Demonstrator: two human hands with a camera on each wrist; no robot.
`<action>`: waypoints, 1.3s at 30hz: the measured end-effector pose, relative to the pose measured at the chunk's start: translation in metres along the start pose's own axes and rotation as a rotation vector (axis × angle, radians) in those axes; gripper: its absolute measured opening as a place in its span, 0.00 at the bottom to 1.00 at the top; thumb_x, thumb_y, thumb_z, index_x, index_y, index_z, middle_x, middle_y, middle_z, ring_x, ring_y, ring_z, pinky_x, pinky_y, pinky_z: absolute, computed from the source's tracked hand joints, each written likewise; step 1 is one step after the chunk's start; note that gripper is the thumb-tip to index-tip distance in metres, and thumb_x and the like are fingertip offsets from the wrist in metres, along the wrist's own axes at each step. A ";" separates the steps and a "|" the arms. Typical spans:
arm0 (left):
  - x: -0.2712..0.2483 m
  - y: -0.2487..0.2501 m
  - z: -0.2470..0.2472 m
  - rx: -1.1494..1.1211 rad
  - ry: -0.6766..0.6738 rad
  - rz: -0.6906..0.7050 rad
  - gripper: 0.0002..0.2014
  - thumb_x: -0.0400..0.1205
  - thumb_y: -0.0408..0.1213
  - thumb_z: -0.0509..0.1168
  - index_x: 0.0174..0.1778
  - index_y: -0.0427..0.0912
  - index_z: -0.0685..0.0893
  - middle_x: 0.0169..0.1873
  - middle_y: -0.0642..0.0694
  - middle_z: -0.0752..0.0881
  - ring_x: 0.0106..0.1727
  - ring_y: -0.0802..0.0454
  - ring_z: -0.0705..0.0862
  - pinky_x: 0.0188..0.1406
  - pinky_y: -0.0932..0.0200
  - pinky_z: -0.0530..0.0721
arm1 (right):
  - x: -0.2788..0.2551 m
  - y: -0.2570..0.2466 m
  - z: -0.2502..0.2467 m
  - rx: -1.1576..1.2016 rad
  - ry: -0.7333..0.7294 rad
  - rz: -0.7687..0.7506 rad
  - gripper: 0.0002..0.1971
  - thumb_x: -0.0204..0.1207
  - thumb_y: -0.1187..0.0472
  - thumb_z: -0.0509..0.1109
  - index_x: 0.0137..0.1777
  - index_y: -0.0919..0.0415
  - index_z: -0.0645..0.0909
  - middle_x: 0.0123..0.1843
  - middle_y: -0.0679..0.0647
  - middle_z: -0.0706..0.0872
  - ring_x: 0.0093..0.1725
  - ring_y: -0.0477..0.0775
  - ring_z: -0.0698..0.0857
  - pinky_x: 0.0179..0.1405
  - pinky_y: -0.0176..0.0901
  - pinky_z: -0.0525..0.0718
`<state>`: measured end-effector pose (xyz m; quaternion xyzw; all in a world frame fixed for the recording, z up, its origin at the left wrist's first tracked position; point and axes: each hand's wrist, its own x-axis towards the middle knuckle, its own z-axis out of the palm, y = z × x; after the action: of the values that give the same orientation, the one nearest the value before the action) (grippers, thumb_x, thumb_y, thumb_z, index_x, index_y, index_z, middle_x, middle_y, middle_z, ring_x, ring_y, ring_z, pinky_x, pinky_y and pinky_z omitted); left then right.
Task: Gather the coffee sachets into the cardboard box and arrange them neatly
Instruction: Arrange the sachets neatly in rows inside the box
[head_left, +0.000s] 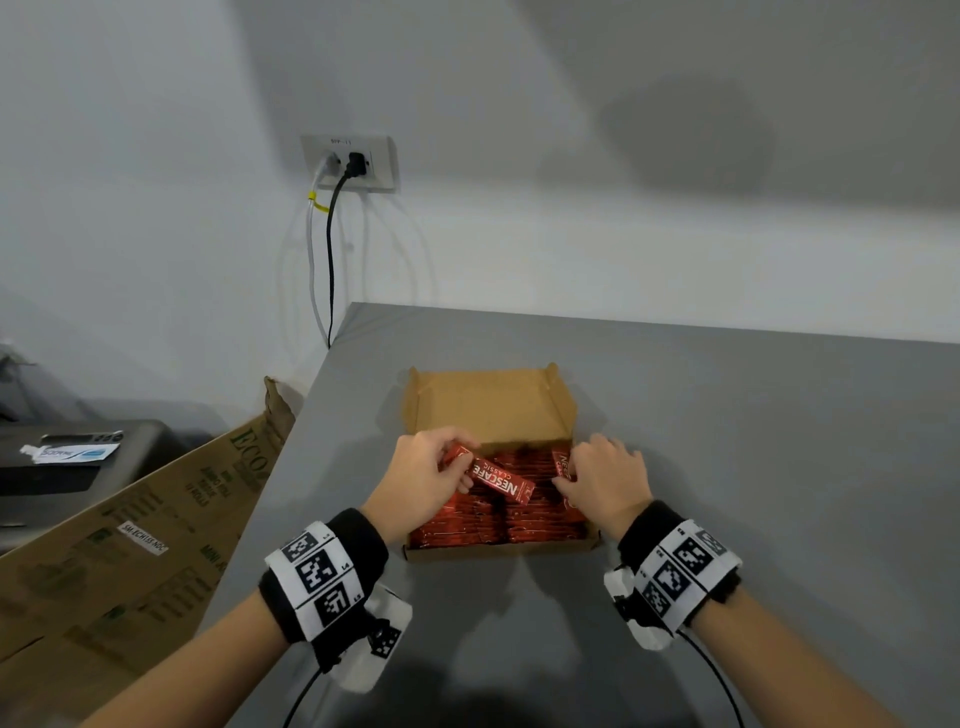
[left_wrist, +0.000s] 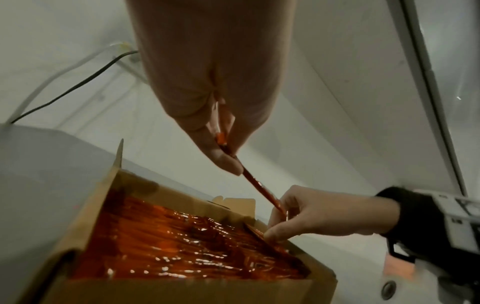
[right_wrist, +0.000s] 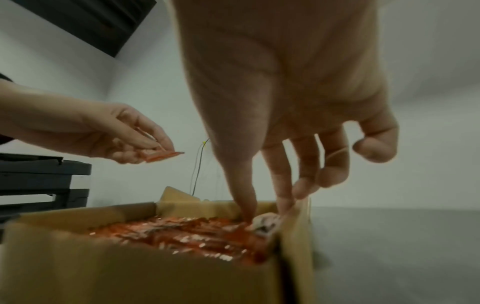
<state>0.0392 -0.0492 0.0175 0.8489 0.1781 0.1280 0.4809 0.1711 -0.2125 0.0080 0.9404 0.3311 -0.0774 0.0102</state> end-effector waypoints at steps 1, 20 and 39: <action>-0.001 0.000 0.001 0.012 0.000 0.007 0.07 0.81 0.27 0.63 0.47 0.43 0.83 0.29 0.43 0.87 0.27 0.62 0.85 0.34 0.70 0.84 | -0.001 -0.003 0.002 -0.012 -0.015 0.006 0.15 0.78 0.48 0.64 0.55 0.60 0.79 0.58 0.56 0.79 0.61 0.59 0.78 0.60 0.54 0.74; 0.004 0.015 0.003 0.015 0.099 0.009 0.08 0.84 0.34 0.57 0.44 0.40 0.81 0.39 0.45 0.79 0.35 0.60 0.74 0.39 0.73 0.72 | -0.007 -0.022 0.004 0.641 0.347 -0.383 0.07 0.78 0.64 0.68 0.41 0.61 0.73 0.37 0.52 0.79 0.35 0.53 0.78 0.36 0.49 0.79; 0.007 0.009 -0.001 0.048 0.238 -0.058 0.02 0.76 0.39 0.72 0.39 0.48 0.84 0.31 0.54 0.85 0.33 0.64 0.81 0.36 0.75 0.75 | -0.004 -0.021 0.010 1.066 0.236 -0.299 0.15 0.77 0.59 0.69 0.61 0.51 0.70 0.47 0.47 0.86 0.44 0.40 0.86 0.48 0.33 0.84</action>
<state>0.0468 -0.0494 0.0263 0.8335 0.2614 0.2096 0.4392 0.1538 -0.1992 -0.0011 0.7606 0.3750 -0.1289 -0.5141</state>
